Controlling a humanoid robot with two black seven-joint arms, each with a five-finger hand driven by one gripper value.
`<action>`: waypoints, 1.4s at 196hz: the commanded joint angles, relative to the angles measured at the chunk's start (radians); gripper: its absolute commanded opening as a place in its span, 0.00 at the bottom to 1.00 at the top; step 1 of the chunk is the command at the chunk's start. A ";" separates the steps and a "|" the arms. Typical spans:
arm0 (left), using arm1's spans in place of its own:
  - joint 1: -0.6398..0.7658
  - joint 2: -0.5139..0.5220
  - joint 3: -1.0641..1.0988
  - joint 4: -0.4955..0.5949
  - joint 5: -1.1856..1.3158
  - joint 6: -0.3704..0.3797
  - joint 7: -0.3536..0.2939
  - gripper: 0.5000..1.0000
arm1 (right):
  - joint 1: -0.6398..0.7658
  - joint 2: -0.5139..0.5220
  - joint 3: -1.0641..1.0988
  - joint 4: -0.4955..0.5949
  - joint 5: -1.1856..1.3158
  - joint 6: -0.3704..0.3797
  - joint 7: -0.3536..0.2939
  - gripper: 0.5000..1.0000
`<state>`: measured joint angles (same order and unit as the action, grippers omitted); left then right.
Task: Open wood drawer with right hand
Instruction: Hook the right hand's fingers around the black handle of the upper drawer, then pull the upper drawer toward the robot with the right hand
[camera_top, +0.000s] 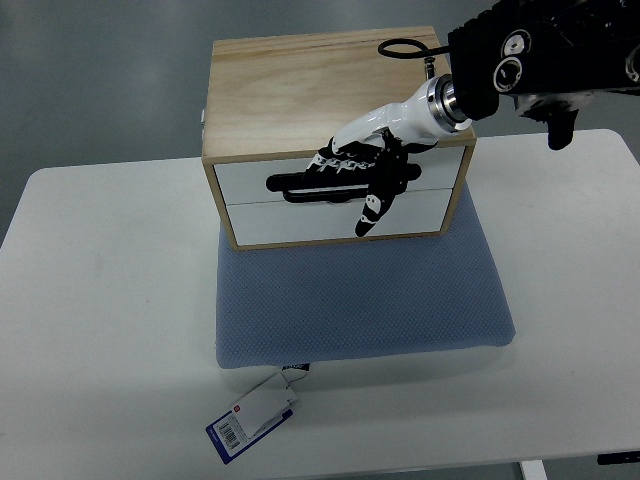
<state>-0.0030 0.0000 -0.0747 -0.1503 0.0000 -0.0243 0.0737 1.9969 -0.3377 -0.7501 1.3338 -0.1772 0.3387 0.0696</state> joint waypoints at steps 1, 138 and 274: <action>0.000 0.000 0.001 0.000 0.000 0.000 0.000 1.00 | -0.017 0.002 0.000 -0.002 0.010 -0.023 -0.010 0.86; 0.000 0.000 0.000 0.000 0.000 0.000 0.000 1.00 | -0.061 -0.003 -0.008 -0.012 0.027 -0.044 -0.025 0.86; 0.000 0.000 0.000 0.000 0.000 0.000 0.000 1.00 | -0.018 -0.041 -0.018 0.033 0.024 0.129 -0.014 0.86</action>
<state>-0.0031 0.0000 -0.0748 -0.1504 0.0000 -0.0248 0.0737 1.9688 -0.3733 -0.7687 1.3580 -0.1534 0.4475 0.0543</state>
